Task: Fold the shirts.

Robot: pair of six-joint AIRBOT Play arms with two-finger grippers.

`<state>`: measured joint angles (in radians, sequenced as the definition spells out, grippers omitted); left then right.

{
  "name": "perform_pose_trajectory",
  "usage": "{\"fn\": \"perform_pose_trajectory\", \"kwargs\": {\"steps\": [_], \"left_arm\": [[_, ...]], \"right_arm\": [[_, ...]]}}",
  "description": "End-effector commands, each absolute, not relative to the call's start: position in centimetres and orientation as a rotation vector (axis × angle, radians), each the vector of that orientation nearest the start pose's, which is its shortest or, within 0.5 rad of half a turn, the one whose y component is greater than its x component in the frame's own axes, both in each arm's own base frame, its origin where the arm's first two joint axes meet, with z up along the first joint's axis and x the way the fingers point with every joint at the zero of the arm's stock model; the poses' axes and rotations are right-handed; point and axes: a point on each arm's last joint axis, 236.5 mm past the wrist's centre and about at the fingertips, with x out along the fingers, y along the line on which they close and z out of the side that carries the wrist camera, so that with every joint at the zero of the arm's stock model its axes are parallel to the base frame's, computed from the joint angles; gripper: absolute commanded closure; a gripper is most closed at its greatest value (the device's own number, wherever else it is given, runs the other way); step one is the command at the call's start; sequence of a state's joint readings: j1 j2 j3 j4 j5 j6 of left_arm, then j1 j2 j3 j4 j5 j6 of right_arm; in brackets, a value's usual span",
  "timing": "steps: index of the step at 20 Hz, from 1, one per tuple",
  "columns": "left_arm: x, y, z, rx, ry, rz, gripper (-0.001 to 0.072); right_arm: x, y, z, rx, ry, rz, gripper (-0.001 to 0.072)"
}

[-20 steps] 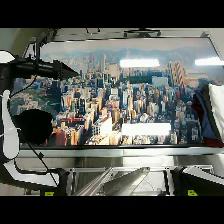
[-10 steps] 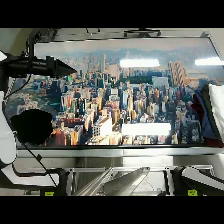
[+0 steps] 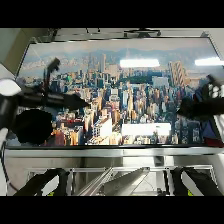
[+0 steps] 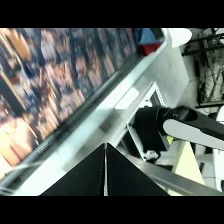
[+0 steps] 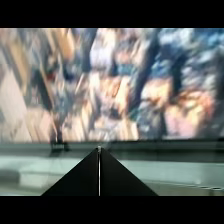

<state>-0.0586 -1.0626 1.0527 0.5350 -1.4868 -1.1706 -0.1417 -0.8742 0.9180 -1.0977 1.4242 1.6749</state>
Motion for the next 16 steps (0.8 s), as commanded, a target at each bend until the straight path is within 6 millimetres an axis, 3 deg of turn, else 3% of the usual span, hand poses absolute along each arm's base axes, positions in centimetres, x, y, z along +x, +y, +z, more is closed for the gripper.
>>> {"fn": "perform_pose_trajectory", "kwargs": {"steps": [1,6,16], "left_arm": [[21.7,-22.9,9.4,-0.527,1.217,-0.989,0.0679],[20.3,-22.4,8.7,-0.575,1.212,-0.971,0.0681],[20.6,-21.9,8.8,-0.588,1.208,-0.957,0.0681]], "right_arm": [[21.8,12.4,1.7,0.456,1.317,0.303,0.0695],[22.8,13.9,2.2,0.51,1.26,0.337,0.0695],[22.2,14.3,2.3,0.522,1.285,0.352,0.0695]]}}
